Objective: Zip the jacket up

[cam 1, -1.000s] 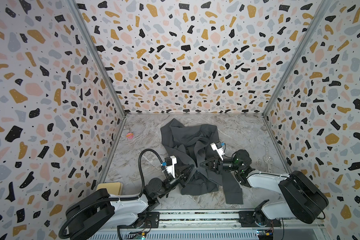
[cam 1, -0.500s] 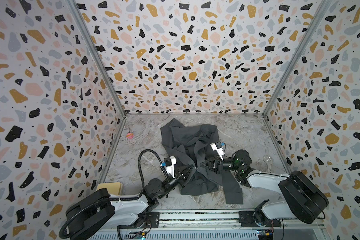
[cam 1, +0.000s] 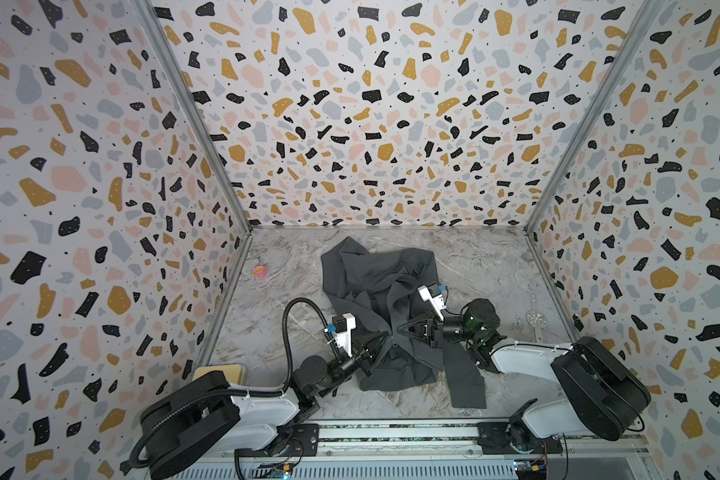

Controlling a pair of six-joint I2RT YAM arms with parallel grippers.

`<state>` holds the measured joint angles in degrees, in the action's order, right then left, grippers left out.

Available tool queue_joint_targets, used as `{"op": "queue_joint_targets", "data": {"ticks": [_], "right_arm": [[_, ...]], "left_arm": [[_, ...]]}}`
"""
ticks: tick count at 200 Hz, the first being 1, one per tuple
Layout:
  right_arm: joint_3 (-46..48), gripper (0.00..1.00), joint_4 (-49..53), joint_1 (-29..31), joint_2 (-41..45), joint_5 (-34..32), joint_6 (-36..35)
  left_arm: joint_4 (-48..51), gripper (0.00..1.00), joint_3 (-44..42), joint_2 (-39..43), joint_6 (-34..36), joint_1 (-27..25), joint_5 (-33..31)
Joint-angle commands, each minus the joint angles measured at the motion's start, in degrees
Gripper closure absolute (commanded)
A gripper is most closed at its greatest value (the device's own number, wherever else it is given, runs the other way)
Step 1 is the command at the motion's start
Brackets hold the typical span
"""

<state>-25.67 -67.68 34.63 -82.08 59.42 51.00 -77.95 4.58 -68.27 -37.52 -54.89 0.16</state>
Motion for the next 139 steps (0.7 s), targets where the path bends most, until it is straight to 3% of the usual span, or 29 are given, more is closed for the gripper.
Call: {"op": "queue_joint_targets", "data": {"ticks": [1,139], "right_arm": [[-2.54,1.00,-2.19,0.35,0.53,1.01,-0.54],[-1.58,1.00,-0.17,0.43,1.61,0.81,-1.61]], "left_arm": [[-5.38,1.00,1.23,0.46,0.17,0.31,0.74],[-5.70,1.00,-0.10,2.36,-0.10,0.53,-0.16]]}}
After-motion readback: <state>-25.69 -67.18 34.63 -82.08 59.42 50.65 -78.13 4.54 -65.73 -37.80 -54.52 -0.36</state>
